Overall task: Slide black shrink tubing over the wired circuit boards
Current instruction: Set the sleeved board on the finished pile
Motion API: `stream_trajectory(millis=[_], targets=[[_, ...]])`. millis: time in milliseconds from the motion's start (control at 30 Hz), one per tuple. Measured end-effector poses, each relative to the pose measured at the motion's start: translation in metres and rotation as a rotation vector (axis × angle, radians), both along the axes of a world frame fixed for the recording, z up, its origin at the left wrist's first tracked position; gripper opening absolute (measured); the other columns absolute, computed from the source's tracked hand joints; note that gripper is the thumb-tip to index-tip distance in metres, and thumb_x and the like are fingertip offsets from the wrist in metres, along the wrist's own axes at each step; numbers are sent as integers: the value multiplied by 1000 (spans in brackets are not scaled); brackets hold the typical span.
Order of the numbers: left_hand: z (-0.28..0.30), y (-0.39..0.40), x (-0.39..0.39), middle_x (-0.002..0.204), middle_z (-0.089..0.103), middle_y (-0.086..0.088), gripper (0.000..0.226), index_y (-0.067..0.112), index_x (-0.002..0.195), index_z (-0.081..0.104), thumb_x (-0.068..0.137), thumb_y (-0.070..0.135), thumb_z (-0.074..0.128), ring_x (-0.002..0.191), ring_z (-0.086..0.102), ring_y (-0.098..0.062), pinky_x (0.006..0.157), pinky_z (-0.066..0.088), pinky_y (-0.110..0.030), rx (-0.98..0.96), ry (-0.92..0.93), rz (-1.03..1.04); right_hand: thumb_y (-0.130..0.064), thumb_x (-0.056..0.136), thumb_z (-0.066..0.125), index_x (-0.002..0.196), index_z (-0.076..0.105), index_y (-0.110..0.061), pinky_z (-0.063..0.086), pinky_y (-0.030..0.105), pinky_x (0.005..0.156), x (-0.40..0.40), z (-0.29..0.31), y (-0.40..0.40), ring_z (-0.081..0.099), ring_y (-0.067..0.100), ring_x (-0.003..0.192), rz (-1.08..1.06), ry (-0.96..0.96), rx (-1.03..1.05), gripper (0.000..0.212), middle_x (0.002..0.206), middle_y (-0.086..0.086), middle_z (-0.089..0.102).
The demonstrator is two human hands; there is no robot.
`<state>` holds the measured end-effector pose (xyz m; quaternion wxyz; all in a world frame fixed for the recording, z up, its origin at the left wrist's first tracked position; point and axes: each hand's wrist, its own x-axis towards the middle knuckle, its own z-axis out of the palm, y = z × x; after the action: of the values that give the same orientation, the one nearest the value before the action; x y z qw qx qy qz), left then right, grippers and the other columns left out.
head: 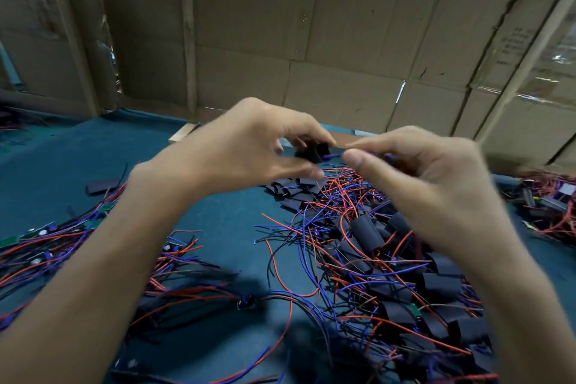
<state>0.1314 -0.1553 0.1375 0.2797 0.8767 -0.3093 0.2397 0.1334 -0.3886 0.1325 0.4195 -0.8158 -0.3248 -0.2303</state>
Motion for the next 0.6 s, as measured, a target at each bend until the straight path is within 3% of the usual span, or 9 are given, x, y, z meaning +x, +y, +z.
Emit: stream_trajectory(millis=[67,133,233,333,400,467,600], targets=[[-6,-12,3,87,73,6,24,10,104,75,86,26,77,74,63,-4,72,52,-29,62,-55,8,-19,93,70,118,74,-28,37,9,74,3,-6,10,58,-4,81,37,88,-51,27,105,-9,64],[-13,-23,6,80,69,0,17,5,96,73,86,19,74,70,59,-14,70,49,-35,101,-81,19,-4,96,60,125,68,-33,39,11,79,5,-9,13,54,-4,79,92,193,-32,41,109,-5,56],[-25,-36,11,75,62,1,11,5,90,69,87,15,73,69,56,-22,67,45,-39,98,-60,39,8,92,63,128,68,-18,51,22,89,13,-11,7,66,4,92,103,260,57,45,107,-1,70],[-35,-44,16,87,72,0,23,10,107,72,89,23,76,77,62,-15,71,48,-29,-63,29,61,6,82,76,110,73,-8,59,21,68,20,-9,-4,74,11,76,92,392,309,31,89,3,79],[-37,-47,17,92,73,2,28,12,112,73,87,25,78,78,61,-6,73,47,-21,-179,35,68,0,80,80,97,78,-8,57,20,59,23,-10,-11,72,14,62,29,387,303,19,79,6,78],[-38,-47,17,97,75,2,29,12,113,73,87,23,76,85,63,-7,80,49,-25,-171,-22,100,-1,81,79,92,80,-10,57,19,63,25,-12,-14,73,16,64,32,433,314,14,75,10,77],[-40,-43,18,103,74,-8,32,10,117,71,86,20,70,95,66,-28,86,50,-43,-25,-120,140,9,83,73,97,80,-12,57,18,70,23,-12,-11,77,20,75,144,500,291,26,85,11,79]])
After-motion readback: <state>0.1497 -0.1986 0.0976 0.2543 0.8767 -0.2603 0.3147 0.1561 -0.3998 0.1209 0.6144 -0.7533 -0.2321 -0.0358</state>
